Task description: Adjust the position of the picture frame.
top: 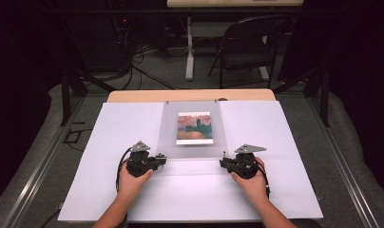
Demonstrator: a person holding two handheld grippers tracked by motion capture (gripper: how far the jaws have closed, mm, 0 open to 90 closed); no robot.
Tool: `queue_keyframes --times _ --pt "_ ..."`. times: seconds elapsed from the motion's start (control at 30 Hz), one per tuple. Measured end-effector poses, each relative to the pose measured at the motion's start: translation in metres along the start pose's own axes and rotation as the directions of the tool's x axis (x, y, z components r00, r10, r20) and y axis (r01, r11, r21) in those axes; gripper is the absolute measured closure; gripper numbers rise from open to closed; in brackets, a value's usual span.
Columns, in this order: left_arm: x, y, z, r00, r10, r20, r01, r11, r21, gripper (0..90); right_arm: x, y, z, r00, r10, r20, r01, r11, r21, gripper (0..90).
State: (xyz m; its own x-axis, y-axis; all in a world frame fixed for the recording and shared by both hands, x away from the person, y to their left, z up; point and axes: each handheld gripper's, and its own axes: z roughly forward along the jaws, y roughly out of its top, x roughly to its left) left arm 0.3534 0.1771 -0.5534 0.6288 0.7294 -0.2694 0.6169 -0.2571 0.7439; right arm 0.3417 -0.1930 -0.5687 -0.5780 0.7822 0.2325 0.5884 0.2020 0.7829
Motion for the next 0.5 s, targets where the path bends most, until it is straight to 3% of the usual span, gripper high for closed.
queue_keyframes --times 0.1,0.2,0.27,0.33,0.5 --pt "-0.002 0.000 -0.003 1.0000 -0.007 0.001 0.007 1.0000 -0.005 76.3 0.002 0.000 -0.001 0.9999 -0.012 -0.001 0.012 1.000 -0.004 72.2" --pt "-0.007 0.000 -0.004 0.9994 0.008 -0.033 -0.008 1.0000 -0.002 71.0 0.009 -0.001 -0.002 0.9992 -0.040 0.004 0.040 0.999 -0.010 66.2" --pt "-0.007 0.000 -0.004 0.9994 0.012 -0.033 -0.012 0.9999 0.004 69.0 0.010 -0.001 -0.003 0.9986 -0.052 0.009 0.052 0.999 -0.010 65.1" --pt "-0.011 -0.002 -0.006 0.9987 0.006 -0.050 -0.007 1.0000 -0.006 61.1 0.012 -0.001 -0.005 0.9981 -0.062 0.007 0.062 0.998 -0.009 59.6" --pt "-0.017 -0.006 -0.011 0.9964 0.018 -0.083 -0.020 0.9995 -0.024 51.2 0.015 -0.002 -0.015 0.9976 -0.068 0.017 0.068 0.998 -0.003 53.9"
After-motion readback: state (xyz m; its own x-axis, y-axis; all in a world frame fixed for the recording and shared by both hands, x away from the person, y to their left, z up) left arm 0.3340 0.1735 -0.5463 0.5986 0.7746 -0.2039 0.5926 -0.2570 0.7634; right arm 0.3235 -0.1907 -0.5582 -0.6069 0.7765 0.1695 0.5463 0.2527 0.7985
